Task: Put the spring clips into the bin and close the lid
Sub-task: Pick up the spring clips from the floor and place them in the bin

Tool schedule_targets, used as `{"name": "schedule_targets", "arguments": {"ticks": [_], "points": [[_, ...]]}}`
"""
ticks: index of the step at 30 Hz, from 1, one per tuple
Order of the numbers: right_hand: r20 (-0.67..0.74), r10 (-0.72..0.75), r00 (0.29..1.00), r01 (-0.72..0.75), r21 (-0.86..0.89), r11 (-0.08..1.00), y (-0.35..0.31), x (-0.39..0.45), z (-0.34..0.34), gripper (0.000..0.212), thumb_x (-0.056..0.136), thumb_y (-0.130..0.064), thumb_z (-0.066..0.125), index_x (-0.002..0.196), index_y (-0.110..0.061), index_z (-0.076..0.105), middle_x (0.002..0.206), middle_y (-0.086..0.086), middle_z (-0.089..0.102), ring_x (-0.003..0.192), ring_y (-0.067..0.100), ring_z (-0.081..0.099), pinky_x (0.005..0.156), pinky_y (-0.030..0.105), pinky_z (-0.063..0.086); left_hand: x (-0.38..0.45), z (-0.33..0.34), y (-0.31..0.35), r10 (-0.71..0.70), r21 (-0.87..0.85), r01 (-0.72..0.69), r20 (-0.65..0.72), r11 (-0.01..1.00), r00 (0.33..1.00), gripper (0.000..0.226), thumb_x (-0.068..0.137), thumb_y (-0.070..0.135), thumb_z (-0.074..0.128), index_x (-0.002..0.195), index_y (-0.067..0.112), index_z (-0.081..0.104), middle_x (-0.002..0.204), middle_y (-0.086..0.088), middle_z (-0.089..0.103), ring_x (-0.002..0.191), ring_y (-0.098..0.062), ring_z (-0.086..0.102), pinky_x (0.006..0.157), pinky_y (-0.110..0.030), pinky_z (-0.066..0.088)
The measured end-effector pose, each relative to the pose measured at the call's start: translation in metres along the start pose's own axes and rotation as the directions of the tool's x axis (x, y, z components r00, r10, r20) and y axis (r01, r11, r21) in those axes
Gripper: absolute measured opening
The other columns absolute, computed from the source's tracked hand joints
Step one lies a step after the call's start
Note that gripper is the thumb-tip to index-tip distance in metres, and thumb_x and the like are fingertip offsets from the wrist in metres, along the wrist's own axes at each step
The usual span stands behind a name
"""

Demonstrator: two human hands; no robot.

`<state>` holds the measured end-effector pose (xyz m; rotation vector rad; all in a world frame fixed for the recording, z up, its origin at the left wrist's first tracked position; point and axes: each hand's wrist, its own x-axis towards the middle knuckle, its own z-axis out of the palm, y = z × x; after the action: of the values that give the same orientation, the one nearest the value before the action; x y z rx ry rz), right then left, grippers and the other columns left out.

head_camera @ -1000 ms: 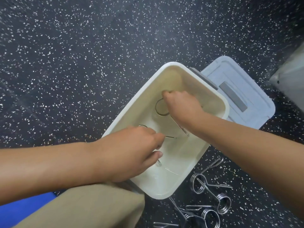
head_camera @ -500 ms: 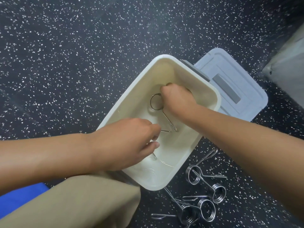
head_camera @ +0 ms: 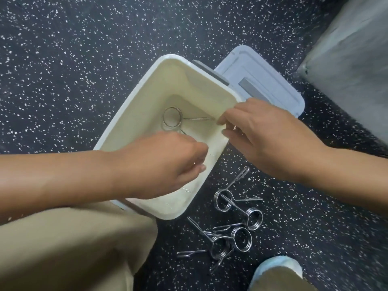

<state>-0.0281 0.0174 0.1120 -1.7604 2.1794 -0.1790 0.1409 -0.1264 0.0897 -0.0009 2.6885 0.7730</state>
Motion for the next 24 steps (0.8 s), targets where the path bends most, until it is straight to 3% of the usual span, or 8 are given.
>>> {"name": "schedule_targets", "arguments": {"ticks": [3,6,11,13,15,20,24], "points": [[0.047,0.051,0.998,-0.052,0.022,0.998,0.004,-0.034,-0.007,0.019,0.099,-0.026,0.053,0.108,-0.015,0.067,0.094,0.001,0.069,0.087,0.027,0.062,0.068,0.044,0.053,0.005,0.004,0.012,0.043,-0.014,-0.043,0.005,0.999,0.999,0.032,0.096,0.05,0.032,0.094,0.026,0.053,0.086,0.008,0.062,0.075,-0.018,0.057,0.066,-0.039,0.051],[0.114,0.152,0.982,-0.16,0.066,0.985,0.009,-0.069,-0.008,0.025,0.099,-0.031,0.05,0.114,-0.02,0.066,0.103,-0.003,0.071,0.095,0.021,0.066,0.077,0.043,0.055,0.01,0.01,0.027,0.103,-0.047,-0.101,0.049,0.994,0.993,0.03,0.097,0.048,0.034,0.096,0.027,0.055,0.086,0.009,0.06,0.075,-0.015,0.056,0.068,-0.036,0.048],[0.23,0.363,0.903,-0.399,0.135,0.907,0.024,-0.125,0.013,0.025,0.097,-0.036,0.05,0.116,-0.028,0.065,0.103,-0.012,0.07,0.085,0.006,0.064,0.078,0.034,0.055,0.016,0.029,0.053,0.176,-0.159,-0.155,0.124,0.975,0.976,0.017,0.1,0.043,0.042,0.099,0.028,0.051,0.085,0.011,0.052,0.074,-0.01,0.048,0.069,-0.029,0.043],[0.278,0.424,0.862,-0.47,0.124,0.874,0.031,-0.144,0.03,0.022,0.097,-0.036,0.054,0.115,-0.031,0.064,0.104,-0.014,0.071,0.077,-0.001,0.058,0.075,0.028,0.051,0.015,0.04,0.061,0.133,-0.224,-0.094,0.168,0.97,0.977,0.016,0.1,0.043,0.044,0.106,0.03,0.051,0.089,0.011,0.057,0.077,-0.009,0.051,0.072,-0.03,0.046],[0.322,0.469,0.822,-0.526,0.117,0.842,0.035,-0.157,0.047,0.019,0.098,-0.037,0.055,0.114,-0.031,0.065,0.105,-0.014,0.071,0.08,0.003,0.06,0.075,0.028,0.051,0.011,0.053,0.063,0.07,-0.281,-0.001,0.236,0.96,0.969,0.017,0.099,0.042,0.048,0.111,0.03,0.05,0.09,0.01,0.063,0.077,-0.006,0.055,0.073,-0.028,0.047],[0.463,0.505,0.729,-0.616,0.121,0.778,0.029,-0.183,0.082,0.023,0.1,-0.042,0.052,0.118,-0.031,0.061,0.111,-0.009,0.071,0.092,0.012,0.065,0.08,0.034,0.052,0.012,0.086,0.075,-0.063,-0.283,0.22,0.475,0.933,0.878,0.028,0.096,0.042,0.056,0.118,0.025,0.051,0.099,0.009,0.068,0.085,-0.006,0.061,0.08,-0.028,0.051],[0.518,0.499,0.695,-0.662,0.191,0.724,0.022,-0.194,0.101,0.028,0.099,-0.04,0.055,0.125,-0.029,0.06,0.117,-0.007,0.07,0.094,0.012,0.064,0.079,0.032,0.05,0.027,0.105,0.075,-0.206,-0.264,0.401,0.549,0.877,0.81,0.034,0.097,0.04,0.055,0.12,0.016,0.051,0.107,-0.001,0.071,0.093,-0.017,0.065,0.086,-0.037,0.053]]}}
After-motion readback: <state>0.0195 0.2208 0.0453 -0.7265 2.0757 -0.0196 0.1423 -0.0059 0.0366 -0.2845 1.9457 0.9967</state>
